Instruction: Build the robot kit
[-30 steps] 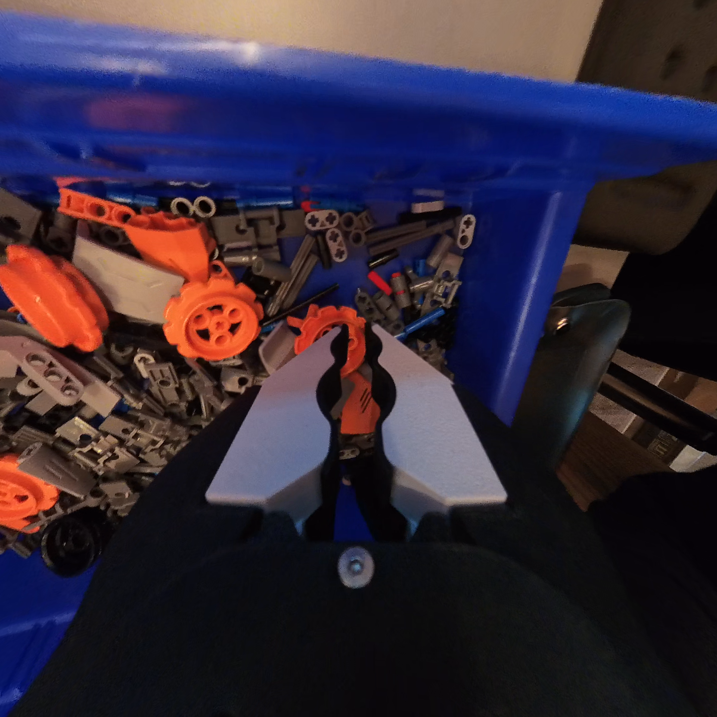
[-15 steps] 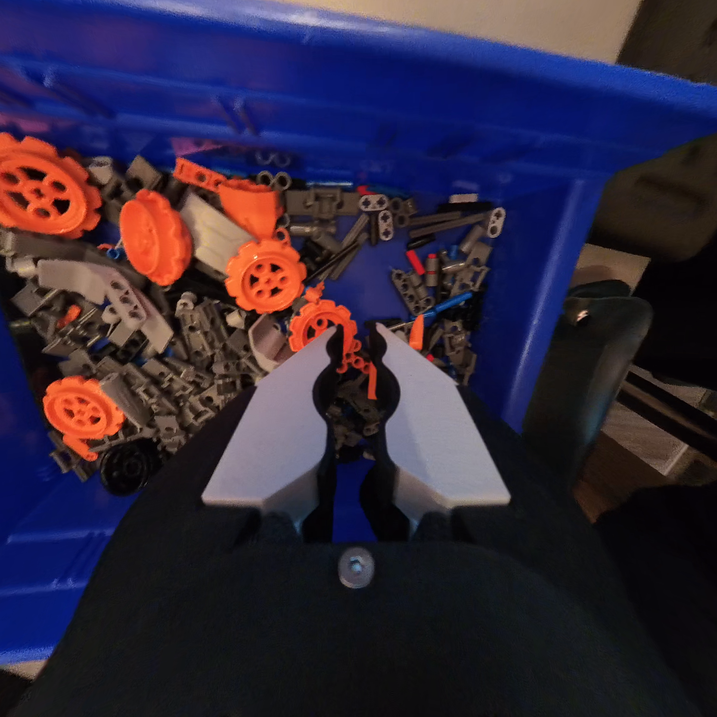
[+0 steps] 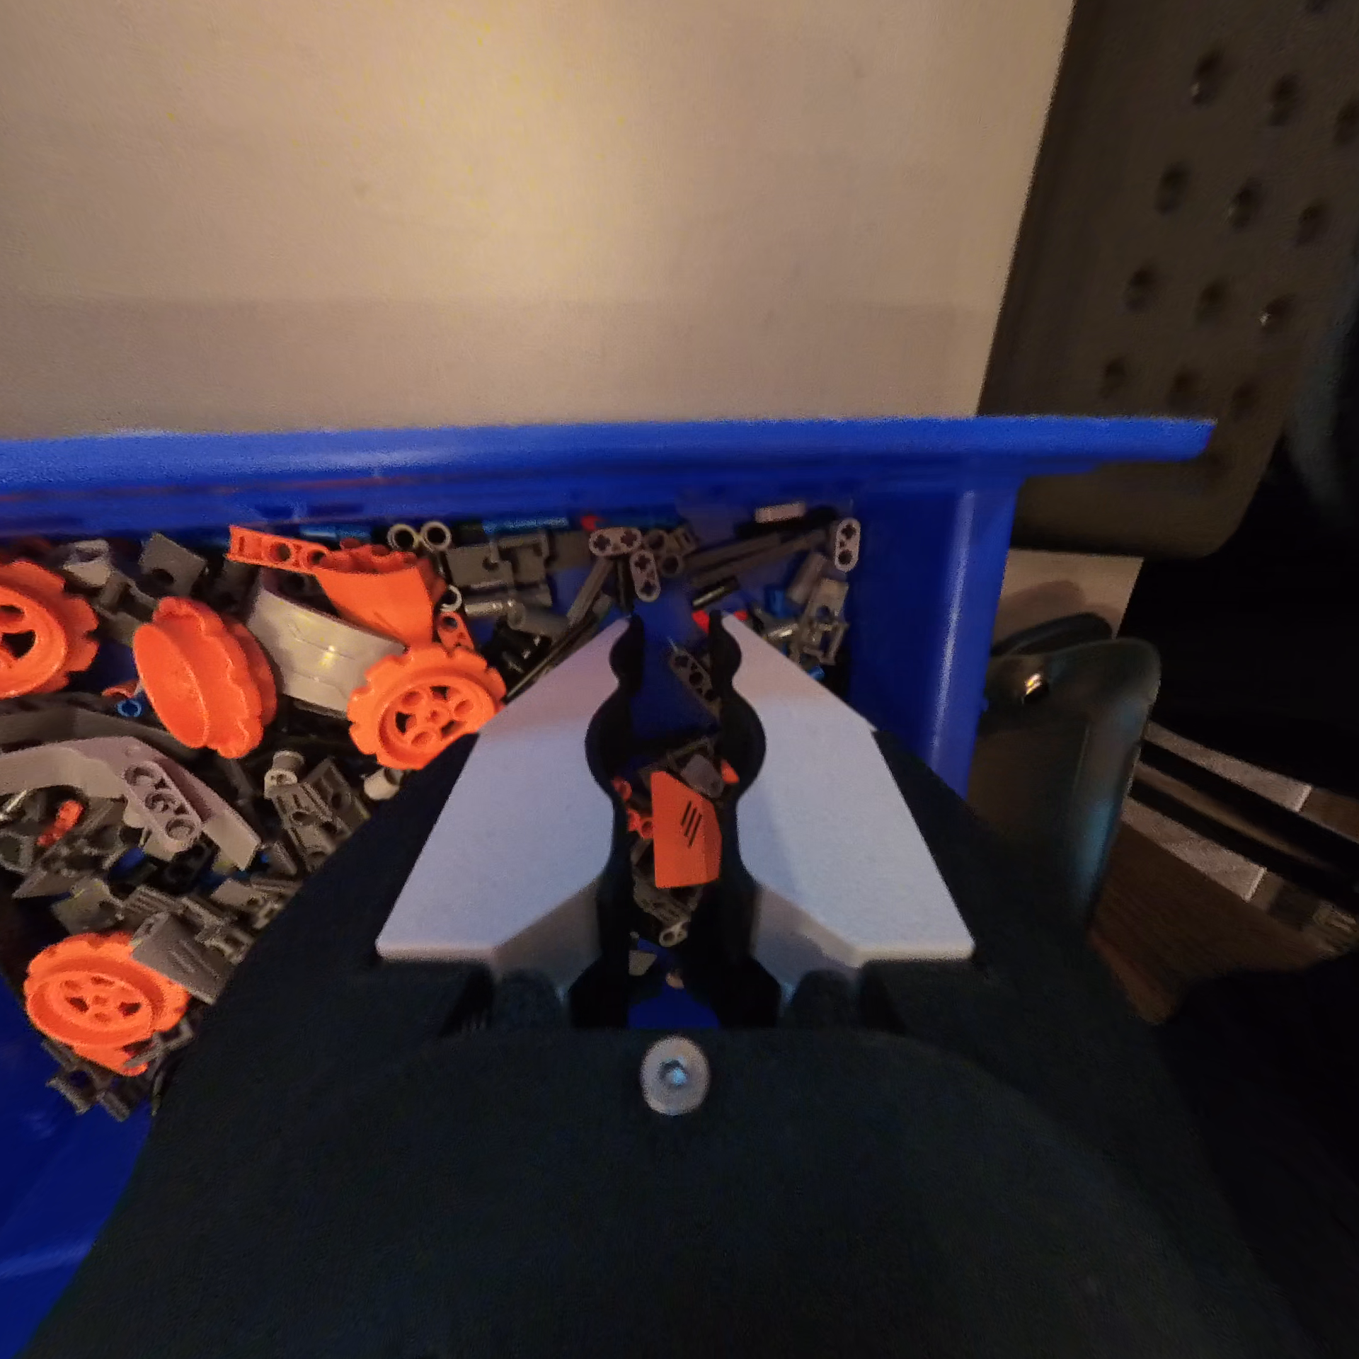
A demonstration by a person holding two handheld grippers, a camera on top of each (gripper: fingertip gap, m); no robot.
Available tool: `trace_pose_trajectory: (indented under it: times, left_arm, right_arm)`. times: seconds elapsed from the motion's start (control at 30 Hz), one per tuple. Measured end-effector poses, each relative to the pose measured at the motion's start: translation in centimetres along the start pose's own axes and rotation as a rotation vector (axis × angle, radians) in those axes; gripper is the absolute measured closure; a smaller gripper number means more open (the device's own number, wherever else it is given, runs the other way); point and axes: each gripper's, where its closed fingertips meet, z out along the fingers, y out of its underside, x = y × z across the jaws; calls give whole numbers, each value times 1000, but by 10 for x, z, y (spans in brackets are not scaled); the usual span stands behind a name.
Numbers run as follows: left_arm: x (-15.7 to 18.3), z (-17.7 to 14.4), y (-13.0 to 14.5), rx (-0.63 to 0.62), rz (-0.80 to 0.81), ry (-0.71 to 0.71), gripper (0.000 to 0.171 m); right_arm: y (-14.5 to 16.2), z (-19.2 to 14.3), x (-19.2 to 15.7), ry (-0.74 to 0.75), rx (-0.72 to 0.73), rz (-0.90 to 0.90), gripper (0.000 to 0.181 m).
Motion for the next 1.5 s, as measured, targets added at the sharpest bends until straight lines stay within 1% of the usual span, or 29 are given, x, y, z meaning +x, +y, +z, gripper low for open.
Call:
trace_pose_trajectory:
  times: [0.03,0.1,0.2,0.27,0.3,0.33,0.4,0.53,0.57,0.67,0.77,0.8,0.97,1.03,1.13,1.2,1.23,1.33,1.4,1.5]
  left_arm:
    - [0,1,-2,10,-7,14,156]
    - [-6,3,-3,12,0,-13,160]
    - [-8,10,5,-51,7,-19,163]
    - [-4,15,4,-54,12,20,164]
    - [-8,18,4,-61,21,-2,165]
    - [-11,19,4,-70,22,-19,171]
    - [-10,20,2,-60,19,-6,171]
    - [-13,20,3,-64,29,-26,171]
    - [-11,19,3,-62,24,-13,168]
    - [-15,21,4,-59,8,-17,167]
    - [-19,21,4,-54,16,-38,165]
    - [-21,21,4,-54,18,-47,168]
    - [-23,17,6,-48,18,-54,164]
    - [-29,14,6,-46,20,-91,163]
    - [-29,13,4,-31,34,-92,163]
    - [-25,17,6,-49,46,-73,161]
    - [-27,17,6,-50,55,-91,164]
    - [-28,20,5,-56,50,-87,164]
    - [-24,21,2,-38,43,-60,168]
    - [-24,22,2,-41,34,-52,170]
  right_arm:
    - [0,0,0,0,2,1,162]
    - [0,0,1,0,3,4,162]
    - [0,0,0,-1,4,3,162]
    - [0,0,0,-1,5,2,162]
    - [-1,-1,0,-2,7,1,162]
    - [-1,-1,0,-3,10,1,162]
    - [-2,-2,-1,-4,15,1,162]
    - [-4,-4,-3,-11,28,-4,162]
    - [-4,-4,-3,-12,30,-5,162]
    - [-5,-5,-4,-16,36,-5,162]
    - [-6,-5,-4,-18,40,-6,162]
    - [-6,-5,-4,-19,40,-6,162]
    - [-7,-7,-5,-23,49,-9,162]
    - [-7,-7,-5,-24,51,-9,162]
    - [-7,-6,-5,-27,51,-8,162]
    - [-7,-7,-5,-28,53,-8,162]
    - [-7,-7,-5,-29,53,-6,162]
    - [-7,-7,-5,-30,53,-4,162]
    - [-7,-7,-5,-31,55,-4,162]
    - [-7,-7,-5,-31,57,-4,162]
